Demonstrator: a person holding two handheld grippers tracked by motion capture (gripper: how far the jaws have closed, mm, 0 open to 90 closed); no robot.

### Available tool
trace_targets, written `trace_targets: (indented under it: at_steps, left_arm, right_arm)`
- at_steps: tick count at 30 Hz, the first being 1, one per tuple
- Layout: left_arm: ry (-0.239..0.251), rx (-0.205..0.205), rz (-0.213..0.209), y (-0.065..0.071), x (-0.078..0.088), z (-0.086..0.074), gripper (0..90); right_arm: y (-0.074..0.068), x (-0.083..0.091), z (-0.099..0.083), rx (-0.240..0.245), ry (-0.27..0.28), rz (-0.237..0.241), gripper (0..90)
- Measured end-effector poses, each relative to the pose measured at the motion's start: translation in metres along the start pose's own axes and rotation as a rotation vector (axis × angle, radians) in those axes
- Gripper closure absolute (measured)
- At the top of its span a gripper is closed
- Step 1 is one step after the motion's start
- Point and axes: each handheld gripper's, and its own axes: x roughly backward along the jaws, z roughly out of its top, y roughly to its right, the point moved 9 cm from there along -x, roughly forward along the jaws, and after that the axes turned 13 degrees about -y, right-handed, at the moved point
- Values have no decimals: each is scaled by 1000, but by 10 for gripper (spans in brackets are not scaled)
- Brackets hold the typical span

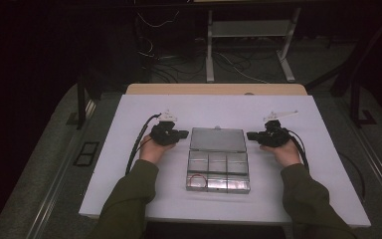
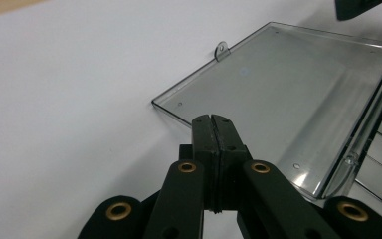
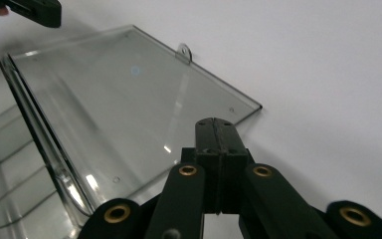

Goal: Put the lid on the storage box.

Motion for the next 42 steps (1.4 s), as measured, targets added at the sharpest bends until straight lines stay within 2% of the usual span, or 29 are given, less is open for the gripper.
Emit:
trace_targets:
  at_steps: [3,7,10,14,23,26,30,42]
  left_arm:
    - [-7,17,-1,-3,-3,-4,889]
    - [-23,17,-13,-3,-8,-8,889]
    - [-49,1,-18,-1,-12,-10,889]
    - [-83,0,-23,2,-19,-13,889]
    - [-112,-9,-27,5,-23,-16,889]
    - [-107,-5,-28,7,-24,-14,889]
    - [-117,-20,-29,8,-26,-14,889]
    - [-84,5,-68,12,-27,-9,889]
  right_arm:
    - [2,-3,-5,-6,-16,-1,891]
    - [3,-4,-8,-12,-29,2,891]
    - [3,-6,-10,-15,-39,7,891]
    - [1,-11,-14,-9,-66,11,891]
    - [-2,-17,-20,-8,-105,20,891]
    - [-4,-18,-20,-4,-111,24,891]
    - [-6,-20,-20,5,-120,22,891]
    - [-11,-24,-12,15,-110,28,891]
